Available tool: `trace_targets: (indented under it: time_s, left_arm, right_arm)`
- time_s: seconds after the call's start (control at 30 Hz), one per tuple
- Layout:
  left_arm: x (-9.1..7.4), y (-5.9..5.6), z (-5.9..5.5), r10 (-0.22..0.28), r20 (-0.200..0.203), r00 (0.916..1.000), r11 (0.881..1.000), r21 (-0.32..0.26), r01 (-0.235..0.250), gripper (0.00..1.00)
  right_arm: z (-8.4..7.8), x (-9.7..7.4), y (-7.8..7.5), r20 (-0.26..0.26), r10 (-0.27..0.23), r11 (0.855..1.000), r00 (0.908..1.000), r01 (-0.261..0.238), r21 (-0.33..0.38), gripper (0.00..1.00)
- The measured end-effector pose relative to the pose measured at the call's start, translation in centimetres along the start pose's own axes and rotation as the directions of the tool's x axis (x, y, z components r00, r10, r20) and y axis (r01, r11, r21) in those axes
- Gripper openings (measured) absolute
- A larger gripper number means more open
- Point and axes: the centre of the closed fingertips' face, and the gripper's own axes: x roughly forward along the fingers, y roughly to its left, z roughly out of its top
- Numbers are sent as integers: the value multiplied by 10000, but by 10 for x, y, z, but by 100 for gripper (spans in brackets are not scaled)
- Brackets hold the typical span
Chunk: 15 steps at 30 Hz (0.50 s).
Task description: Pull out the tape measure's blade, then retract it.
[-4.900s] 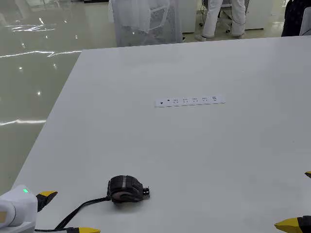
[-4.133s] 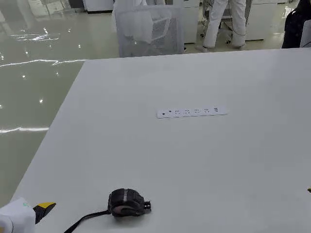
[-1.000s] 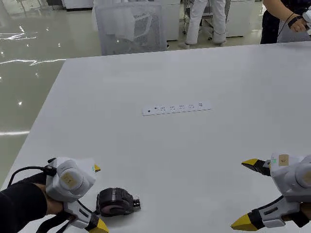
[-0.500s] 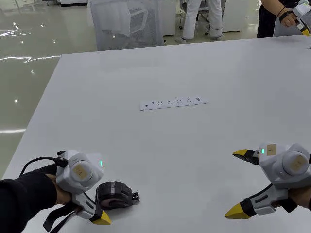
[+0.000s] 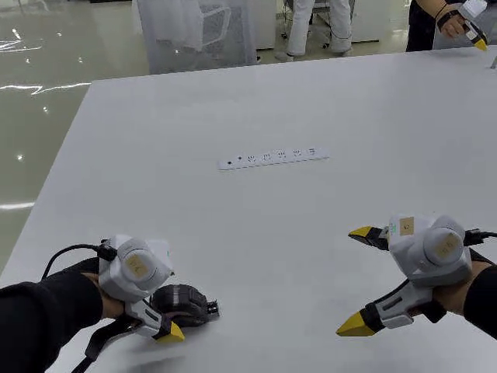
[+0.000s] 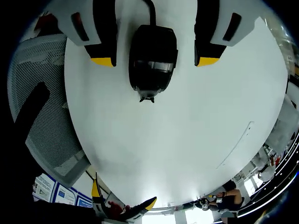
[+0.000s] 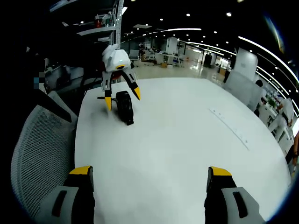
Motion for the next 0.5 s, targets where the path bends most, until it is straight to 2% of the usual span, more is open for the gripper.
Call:
trace_targets:
  time_s: [0.03, 0.07, 0.13, 0.23, 0.43, 0.5]
  left_arm:
    - [1, 3, 1, 241, 53, 9997, 9997, -6, -241, 58]
    - [1, 4, 2, 347, 30, 9994, 9991, 229, -348, 53]
    - [1, 3, 3, 265, 18, 9996, 9994, 233, -265, 48]
    - [2, 1, 4, 123, 31, 9999, 9999, 115, -123, 46]
    - [2, 0, 7, -2, 41, 10000, 9997, 255, 1, 41]
    - [3, -2, 7, -152, -37, 9999, 9991, 405, 154, 35]
  right_arm:
    - [1, 1, 0, -2, 8, 10000, 10000, -8, -36, 100]
    - [2, 1, 1, 8, 32, 10000, 10000, -32, -46, 100]
    - [3, 3, 1, 12, 37, 10000, 10000, -37, -49, 100]
    - [6, 6, 2, 35, 96, 9999, 9999, -96, -96, 100]
    - [8, 12, 6, -34, 251, 9994, 9997, -251, -253, 100]
    - [9, 14, 6, -27, 284, 9992, 9996, -285, -282, 100]
